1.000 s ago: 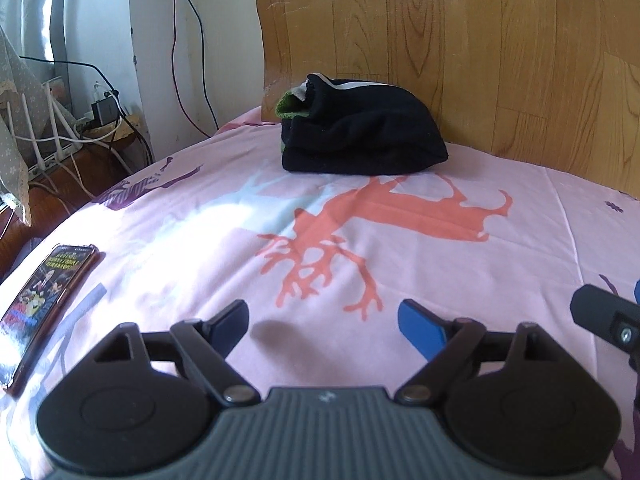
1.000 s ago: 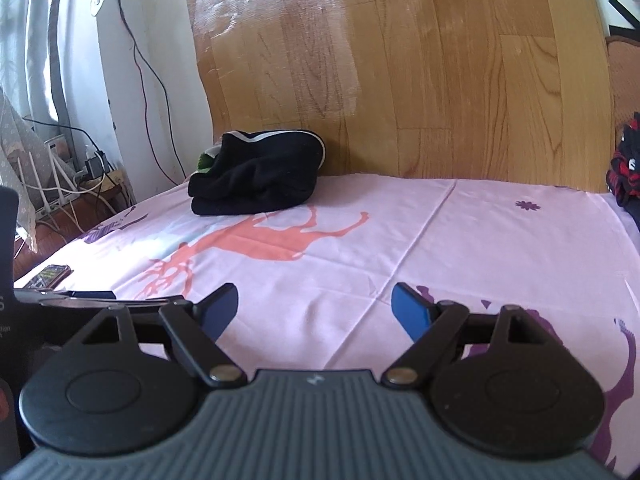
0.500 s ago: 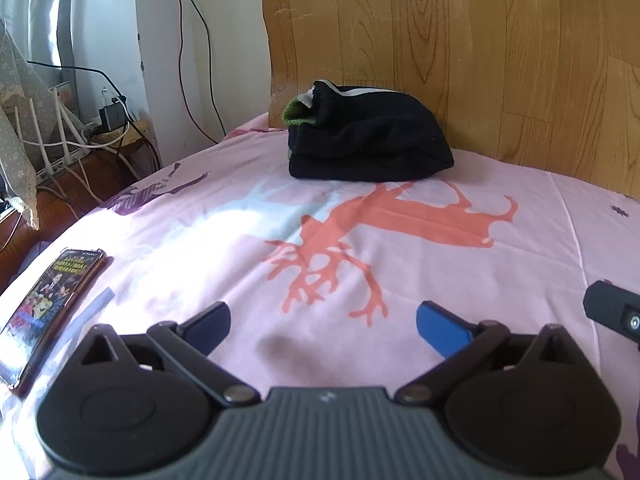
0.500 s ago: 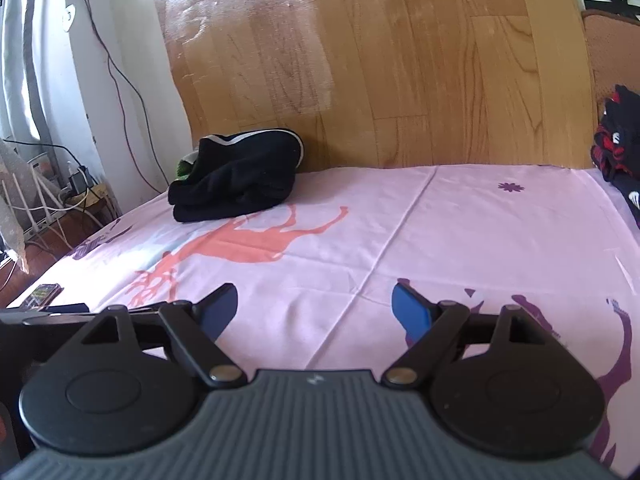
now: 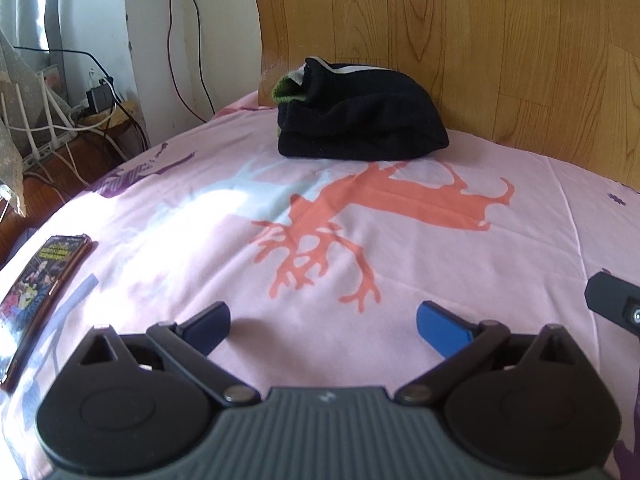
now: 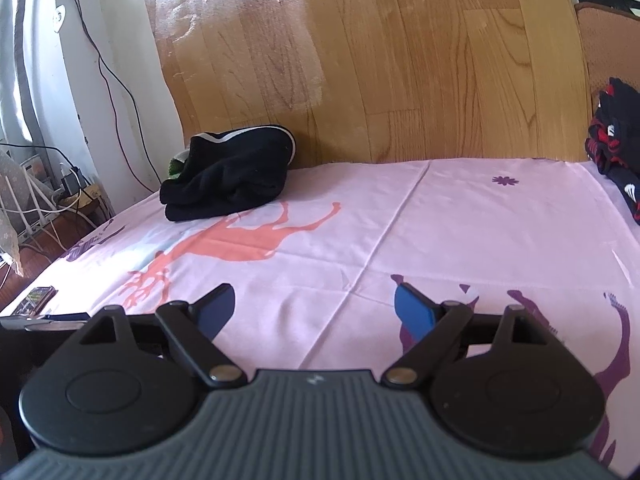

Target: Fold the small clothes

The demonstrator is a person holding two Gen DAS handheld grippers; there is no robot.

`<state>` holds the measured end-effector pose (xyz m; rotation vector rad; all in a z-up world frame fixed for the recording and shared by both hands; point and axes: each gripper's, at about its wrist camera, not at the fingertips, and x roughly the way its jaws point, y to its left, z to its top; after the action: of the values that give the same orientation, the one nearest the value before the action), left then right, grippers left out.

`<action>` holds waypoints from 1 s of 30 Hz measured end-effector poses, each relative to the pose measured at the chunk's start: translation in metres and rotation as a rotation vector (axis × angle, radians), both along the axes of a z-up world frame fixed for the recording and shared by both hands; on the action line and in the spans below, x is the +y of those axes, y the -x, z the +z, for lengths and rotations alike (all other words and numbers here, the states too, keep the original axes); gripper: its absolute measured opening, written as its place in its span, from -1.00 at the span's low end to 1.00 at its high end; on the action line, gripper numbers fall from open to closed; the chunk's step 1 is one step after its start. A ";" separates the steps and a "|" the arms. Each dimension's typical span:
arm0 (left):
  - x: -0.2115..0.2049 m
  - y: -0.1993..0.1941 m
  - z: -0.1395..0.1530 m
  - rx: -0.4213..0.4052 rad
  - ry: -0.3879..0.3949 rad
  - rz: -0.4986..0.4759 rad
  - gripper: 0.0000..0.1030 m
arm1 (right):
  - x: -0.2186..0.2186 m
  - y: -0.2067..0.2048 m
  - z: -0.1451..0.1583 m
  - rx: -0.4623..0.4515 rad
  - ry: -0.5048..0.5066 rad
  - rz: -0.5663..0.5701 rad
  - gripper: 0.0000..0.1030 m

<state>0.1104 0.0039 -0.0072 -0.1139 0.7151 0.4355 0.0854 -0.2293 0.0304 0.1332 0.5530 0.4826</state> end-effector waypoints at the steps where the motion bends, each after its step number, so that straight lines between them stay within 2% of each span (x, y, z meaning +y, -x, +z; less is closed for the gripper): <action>1: 0.001 0.000 0.000 -0.001 0.007 -0.001 0.99 | 0.000 0.000 0.000 0.003 -0.001 0.000 0.74; 30: 0.001 0.000 -0.001 0.004 0.024 -0.014 0.99 | -0.004 -0.004 -0.003 0.039 -0.026 -0.010 0.75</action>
<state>0.1108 0.0053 -0.0078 -0.1303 0.7244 0.4140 0.0890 -0.2335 0.0273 0.1706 0.5838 0.4788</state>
